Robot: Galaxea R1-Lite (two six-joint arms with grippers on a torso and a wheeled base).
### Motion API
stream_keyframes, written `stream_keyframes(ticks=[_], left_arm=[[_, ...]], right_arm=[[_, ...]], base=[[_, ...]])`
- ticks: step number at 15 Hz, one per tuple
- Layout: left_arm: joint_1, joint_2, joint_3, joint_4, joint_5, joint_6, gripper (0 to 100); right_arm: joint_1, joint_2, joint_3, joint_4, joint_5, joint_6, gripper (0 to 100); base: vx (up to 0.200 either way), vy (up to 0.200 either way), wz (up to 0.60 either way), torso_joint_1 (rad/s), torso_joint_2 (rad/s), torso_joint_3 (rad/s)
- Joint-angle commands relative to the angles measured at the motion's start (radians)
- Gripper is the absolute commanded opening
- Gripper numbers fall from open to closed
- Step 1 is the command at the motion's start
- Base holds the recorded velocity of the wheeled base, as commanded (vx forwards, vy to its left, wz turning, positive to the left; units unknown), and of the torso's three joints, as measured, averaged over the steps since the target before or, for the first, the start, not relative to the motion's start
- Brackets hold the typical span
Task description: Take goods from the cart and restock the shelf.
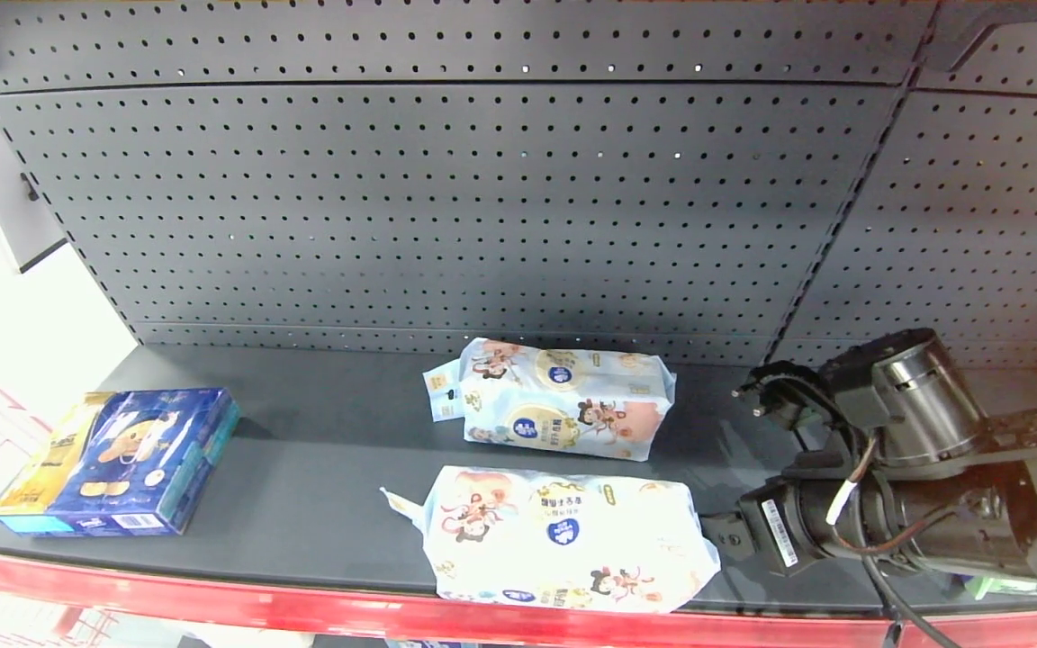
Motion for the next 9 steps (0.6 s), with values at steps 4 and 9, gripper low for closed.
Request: stream_keyframes(ticks=[4, 9], left_arm=[[0.0, 0.003, 0.006, 0.0, 0.001, 0.0, 100], [-0.002, 0.004, 0.018, -0.001, -0.001, 0.0, 100]], right_arm=[[0.002, 0.021, -0.013, 0.001, 0.0, 0.0, 100], [-0.035, -0.079, 0.064, 0.001, -0.001, 0.0, 100]], base=[[0.0, 0.0, 0.0, 0.0, 0.0, 0.0], [0.0, 0.0, 0.0, 0.0, 0.0, 0.0]])
